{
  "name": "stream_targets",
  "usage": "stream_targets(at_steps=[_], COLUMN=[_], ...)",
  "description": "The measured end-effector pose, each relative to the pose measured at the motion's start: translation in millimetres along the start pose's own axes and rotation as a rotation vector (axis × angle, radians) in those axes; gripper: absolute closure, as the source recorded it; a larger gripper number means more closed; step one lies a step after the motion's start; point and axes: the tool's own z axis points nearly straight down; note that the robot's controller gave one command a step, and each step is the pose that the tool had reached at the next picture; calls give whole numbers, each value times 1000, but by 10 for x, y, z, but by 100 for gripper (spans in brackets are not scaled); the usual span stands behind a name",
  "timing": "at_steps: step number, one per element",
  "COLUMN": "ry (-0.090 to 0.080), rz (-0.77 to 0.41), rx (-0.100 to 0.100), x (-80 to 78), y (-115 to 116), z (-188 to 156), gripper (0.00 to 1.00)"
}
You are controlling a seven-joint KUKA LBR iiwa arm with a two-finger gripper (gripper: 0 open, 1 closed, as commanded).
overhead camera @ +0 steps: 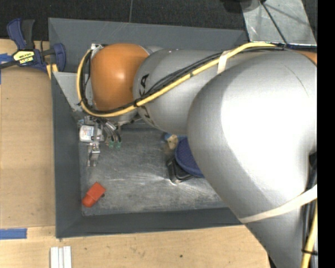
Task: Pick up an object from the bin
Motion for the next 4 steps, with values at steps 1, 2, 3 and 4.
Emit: stream_targets(at_steps=[1, 2, 3, 4], ry=[1, 5, 13, 12], rz=[-47, 213, 428, 425], rx=[2, 4, 5, 6], x=[-121, -67, -82, -77], y=[-2, -6, 32, 40], z=[-321, -408, -28, -40], gripper=[0, 0, 0, 0])
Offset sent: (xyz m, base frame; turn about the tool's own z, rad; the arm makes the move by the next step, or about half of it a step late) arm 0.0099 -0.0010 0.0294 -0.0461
